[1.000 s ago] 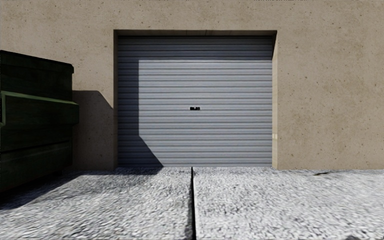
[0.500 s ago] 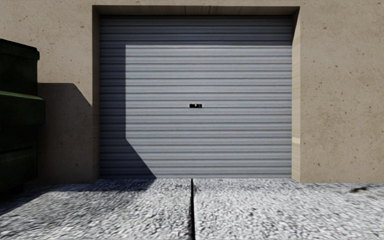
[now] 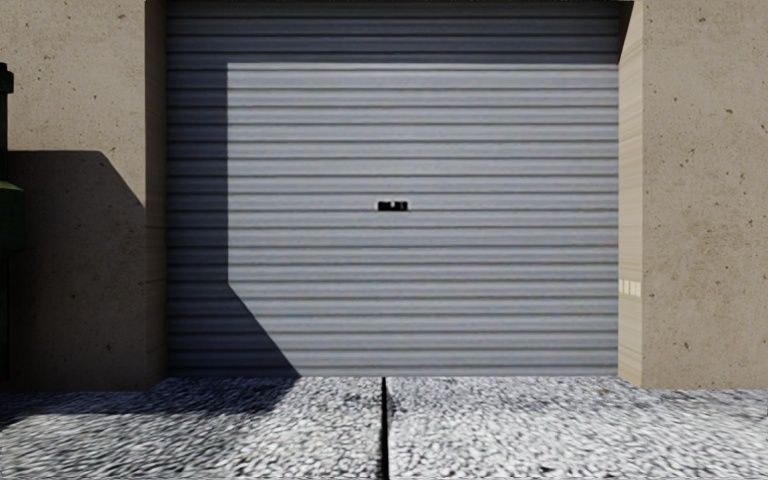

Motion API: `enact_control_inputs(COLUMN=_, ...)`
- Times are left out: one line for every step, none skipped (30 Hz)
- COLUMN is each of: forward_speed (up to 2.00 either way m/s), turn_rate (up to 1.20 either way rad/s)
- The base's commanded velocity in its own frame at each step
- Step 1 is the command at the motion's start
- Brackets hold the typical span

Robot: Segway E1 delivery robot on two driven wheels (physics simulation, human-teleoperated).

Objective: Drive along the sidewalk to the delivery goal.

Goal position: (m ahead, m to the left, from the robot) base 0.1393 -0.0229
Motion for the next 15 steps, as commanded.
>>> enact_control_inputs(forward_speed=0.00, turn_rate=0.00)
enact_control_inputs(forward_speed=0.00, turn_rate=0.00)
enact_control_inputs(forward_speed=0.00, turn_rate=0.00)
enact_control_inputs(forward_speed=0.00, turn_rate=0.00)
enact_control_inputs(forward_speed=0.00, turn_rate=0.00)
enact_control_inputs(forward_speed=0.00, turn_rate=0.00)
enact_control_inputs(forward_speed=0.00, turn_rate=0.00)
enact_control_inputs(forward_speed=0.00, turn_rate=0.00)
enact_control_inputs(forward_speed=0.00, turn_rate=0.00)
enact_control_inputs(forward_speed=0.00, turn_rate=0.00)
enact_control_inputs(forward_speed=0.00, turn_rate=0.00)
enact_control_inputs(forward_speed=0.00, turn_rate=0.00)
enact_control_inputs(forward_speed=0.00, turn_rate=0.00)
enact_control_inputs(forward_speed=0.00, turn_rate=0.00)
enact_control_inputs(forward_speed=0.00, turn_rate=0.00)
